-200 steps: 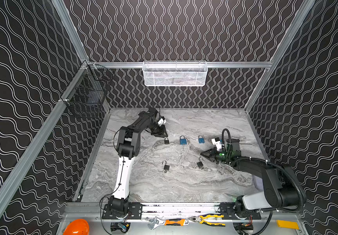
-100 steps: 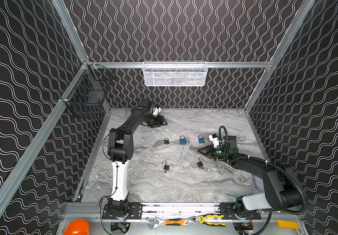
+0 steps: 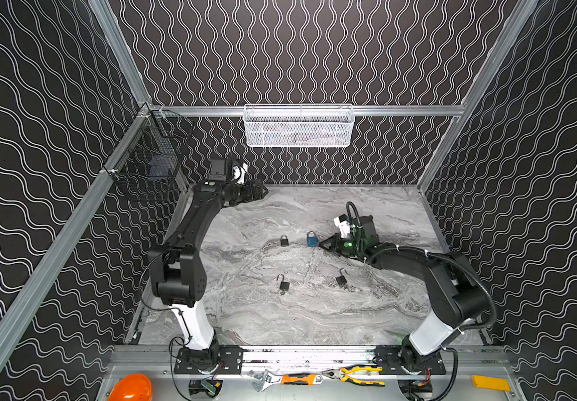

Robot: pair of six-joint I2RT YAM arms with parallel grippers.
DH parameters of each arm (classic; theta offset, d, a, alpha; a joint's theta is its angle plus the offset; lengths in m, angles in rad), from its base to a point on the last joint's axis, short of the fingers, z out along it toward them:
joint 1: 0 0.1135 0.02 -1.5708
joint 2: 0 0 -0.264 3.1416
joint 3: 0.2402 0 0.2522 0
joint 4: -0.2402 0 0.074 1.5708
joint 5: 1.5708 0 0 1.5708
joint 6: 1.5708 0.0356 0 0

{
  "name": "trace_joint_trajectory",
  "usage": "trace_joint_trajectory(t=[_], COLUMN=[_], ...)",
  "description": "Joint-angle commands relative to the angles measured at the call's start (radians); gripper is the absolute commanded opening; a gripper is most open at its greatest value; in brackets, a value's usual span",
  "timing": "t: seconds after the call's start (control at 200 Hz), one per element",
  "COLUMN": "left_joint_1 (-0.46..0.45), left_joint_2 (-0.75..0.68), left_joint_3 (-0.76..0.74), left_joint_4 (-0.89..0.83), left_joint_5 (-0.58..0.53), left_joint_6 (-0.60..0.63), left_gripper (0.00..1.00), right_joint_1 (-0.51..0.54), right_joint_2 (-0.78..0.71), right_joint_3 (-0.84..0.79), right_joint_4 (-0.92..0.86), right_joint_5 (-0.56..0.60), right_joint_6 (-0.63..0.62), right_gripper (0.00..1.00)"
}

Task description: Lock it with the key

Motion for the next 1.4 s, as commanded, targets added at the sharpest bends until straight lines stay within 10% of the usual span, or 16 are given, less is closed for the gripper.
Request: trace_joint_trajectory(t=[0.0, 0.495, 0.811, 1.396], left_joint_1=[0.011, 0.016, 0.016, 0.016], left_joint_2=[-0.075, -0.656, -0.938, -1.226], left_joint_3=[-0.050, -0.633, -0.961, -1.065], left_joint_4=[-0.003, 0.111, 0.266, 0.299], left_joint_5=[-0.052, -0.208, -0.077, -0.215], left_joint_6=[-0.004, -0.234, -0.340, -0.369], left_gripper=[0.99, 0.99, 0.99, 0.99], right_joint_1=[0.047, 0.173, 0.204, 0.235], right_joint_2=[0.050, 0.267, 0.330, 0.413], right_joint_3=[0.074, 0.289, 0.300, 0.340], right_joint_4=[0.003, -0.004, 0.045, 0.079], right_joint_5=[0.089, 0.374, 0.426, 0.448], right_joint_6=[-0.002, 0.104, 0.170, 0.236], right_gripper=[0.00, 0.00, 0.01, 0.23])
